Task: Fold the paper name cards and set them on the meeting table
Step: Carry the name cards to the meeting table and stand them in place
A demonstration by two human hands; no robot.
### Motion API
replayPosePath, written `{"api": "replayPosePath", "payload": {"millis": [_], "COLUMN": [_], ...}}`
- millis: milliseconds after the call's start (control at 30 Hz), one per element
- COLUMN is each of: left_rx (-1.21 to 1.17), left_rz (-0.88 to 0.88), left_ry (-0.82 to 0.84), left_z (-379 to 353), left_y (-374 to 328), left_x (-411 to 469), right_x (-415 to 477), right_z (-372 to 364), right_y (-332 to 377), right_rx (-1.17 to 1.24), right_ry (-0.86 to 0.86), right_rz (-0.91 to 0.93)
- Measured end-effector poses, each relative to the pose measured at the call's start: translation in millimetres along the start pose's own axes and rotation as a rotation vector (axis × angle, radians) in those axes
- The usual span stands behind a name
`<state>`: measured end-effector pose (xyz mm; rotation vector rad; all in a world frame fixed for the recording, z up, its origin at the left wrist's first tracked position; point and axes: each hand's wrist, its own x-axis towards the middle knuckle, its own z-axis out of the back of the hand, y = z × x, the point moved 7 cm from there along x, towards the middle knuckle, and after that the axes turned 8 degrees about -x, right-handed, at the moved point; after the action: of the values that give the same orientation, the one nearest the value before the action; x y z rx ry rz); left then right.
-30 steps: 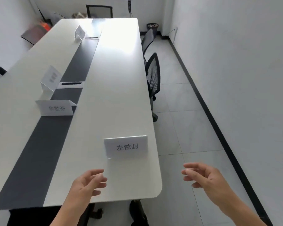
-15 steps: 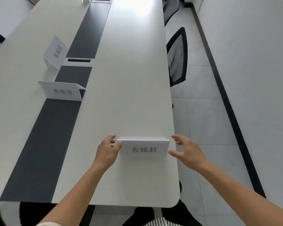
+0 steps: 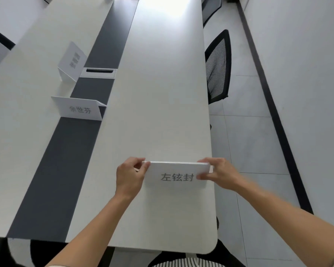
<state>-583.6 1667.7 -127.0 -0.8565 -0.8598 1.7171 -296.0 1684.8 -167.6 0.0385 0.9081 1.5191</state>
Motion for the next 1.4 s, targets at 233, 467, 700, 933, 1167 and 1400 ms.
{"api": "replayPosePath", "payload": {"millis": [233,467,700,933,1167,1400], "left_rx": [-0.373,-0.821,-0.802,-0.271,0.128,0.191], "left_rz": [0.084,0.495,0.576,0.311,0.175,0.043], "left_ry": [0.048,0.526,0.513,0.439,0.611,0.618], "left_z": [14,-28,-50,-17,-60,-50], "left_y": [-40,-42,-28,55,105,94], "left_x": [22,-10,-39,19,25,24], "right_x": [-27,-55,-105,-116,-125,-115], "right_z": [58,33,-26,-3,-1,-19], "right_y": [30,6,-2,-46,-73,-67], "right_rx": [0.482,0.667,1.255,1.478,1.483,1.488], "right_ry": [0.021,0.089,0.448,0.099,-0.01,0.03], "right_rz": [0.086,-0.272,-0.347,-0.389,-0.479,-0.559]}}
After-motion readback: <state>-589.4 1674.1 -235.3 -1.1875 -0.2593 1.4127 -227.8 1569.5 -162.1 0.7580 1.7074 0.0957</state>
